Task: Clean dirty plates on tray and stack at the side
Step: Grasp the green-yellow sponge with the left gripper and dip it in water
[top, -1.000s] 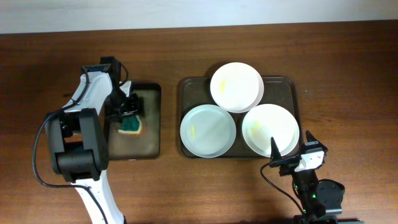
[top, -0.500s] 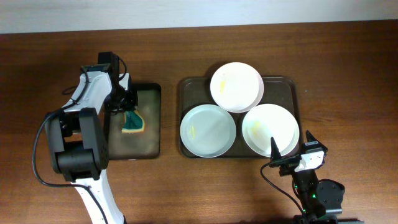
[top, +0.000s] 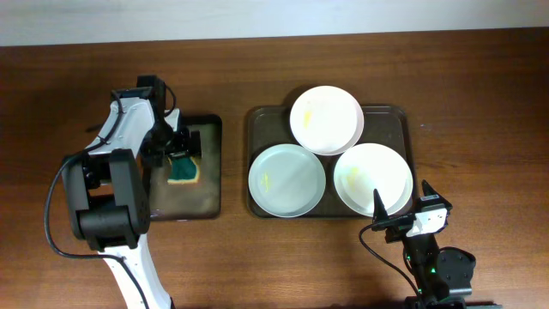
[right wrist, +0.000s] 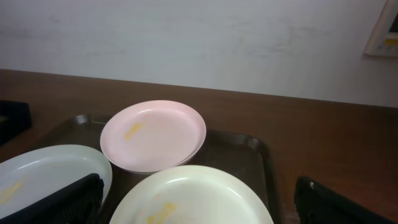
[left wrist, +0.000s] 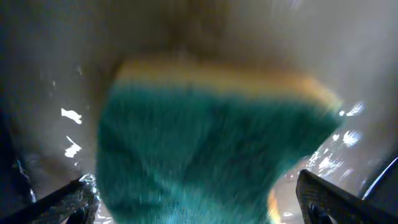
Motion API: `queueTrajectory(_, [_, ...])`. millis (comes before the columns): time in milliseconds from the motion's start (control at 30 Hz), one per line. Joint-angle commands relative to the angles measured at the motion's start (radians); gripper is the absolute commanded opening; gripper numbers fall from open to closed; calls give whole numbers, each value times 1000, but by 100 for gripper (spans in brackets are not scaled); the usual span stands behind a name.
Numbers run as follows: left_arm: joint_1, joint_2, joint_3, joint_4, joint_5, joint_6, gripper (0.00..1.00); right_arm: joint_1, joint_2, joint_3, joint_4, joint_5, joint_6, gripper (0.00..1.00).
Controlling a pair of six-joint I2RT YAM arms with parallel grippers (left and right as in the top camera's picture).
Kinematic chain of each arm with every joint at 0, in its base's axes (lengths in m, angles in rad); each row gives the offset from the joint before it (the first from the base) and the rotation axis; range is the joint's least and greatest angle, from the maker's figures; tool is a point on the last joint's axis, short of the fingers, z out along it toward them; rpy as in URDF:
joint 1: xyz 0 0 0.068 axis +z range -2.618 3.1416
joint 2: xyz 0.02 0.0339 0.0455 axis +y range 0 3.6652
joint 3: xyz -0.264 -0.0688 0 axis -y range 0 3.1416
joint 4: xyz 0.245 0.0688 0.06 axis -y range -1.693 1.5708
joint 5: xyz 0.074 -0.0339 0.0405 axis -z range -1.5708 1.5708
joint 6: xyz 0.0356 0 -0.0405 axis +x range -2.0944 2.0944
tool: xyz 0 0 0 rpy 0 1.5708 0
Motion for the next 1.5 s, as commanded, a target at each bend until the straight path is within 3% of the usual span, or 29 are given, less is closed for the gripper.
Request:
queueTrajectory(0, [4, 17, -10, -63, 6, 2, 100, 6, -1, -5, -6, 5, 8, 99])
queueTrajectory(100, [4, 17, -10, -98, 6, 2, 94, 6, -1, -5, -6, 5, 8, 98])
queueTrajectory(167, [4, 17, -10, -109, 6, 2, 79, 6, -1, -5, -6, 5, 8, 98])
queueTrajectory(200, [4, 17, -10, -109, 6, 2, 70, 6, -1, -5, -6, 5, 8, 98])
queueTrajectory(300, [4, 17, -10, -108, 6, 2, 28, 6, -1, -5, -6, 5, 8, 98])
queueTrajectory(400, [4, 17, -10, -100, 6, 2, 0, 6, -1, -5, -6, 5, 8, 98])
queueTrajectory(533, [4, 17, -10, -94, 6, 2, 0, 6, -1, -5, -6, 5, 8, 98])
queueTrajectory(567, [4, 17, -10, -88, 6, 2, 12, 6, -1, -5, -6, 5, 8, 98])
queueTrajectory(633, [4, 17, -10, -70, 6, 2, 99, 6, -1, -5, -6, 5, 8, 98])
queueTrajectory(967, [4, 17, -10, 145, 6, 2, 100, 6, -1, -5, -6, 5, 8, 98])
queueTrajectory(1000, [4, 17, -10, 151, 6, 2, 91, 6, -1, -5, -6, 5, 8, 99])
queueTrajectory(1067, [4, 17, -10, 155, 6, 2, 51, 6, -1, -5, -6, 5, 8, 99])
queueTrajectory(1167, [4, 17, -10, 163, 6, 2, 0, 6, -1, -5, -6, 5, 8, 99])
queueTrajectory(1300, [4, 17, -10, 173, 6, 2, 0, 6, -1, -5, -6, 5, 8, 98])
queueTrajectory(1333, [4, 17, -10, 171, 6, 2, 11, 6, -1, -5, -6, 5, 8, 98])
queueTrajectory(1367, [4, 17, -10, 164, 6, 2, 67, 6, -1, -5, -6, 5, 8, 98])
queueTrajectory(1400, [4, 17, -10, 151, 6, 2, 99, 6, -1, -5, -6, 5, 8, 98])
queueTrajectory(1467, [3, 17, -10, 113, 6, 2, 99, 6, -1, -5, -6, 5, 8, 98])
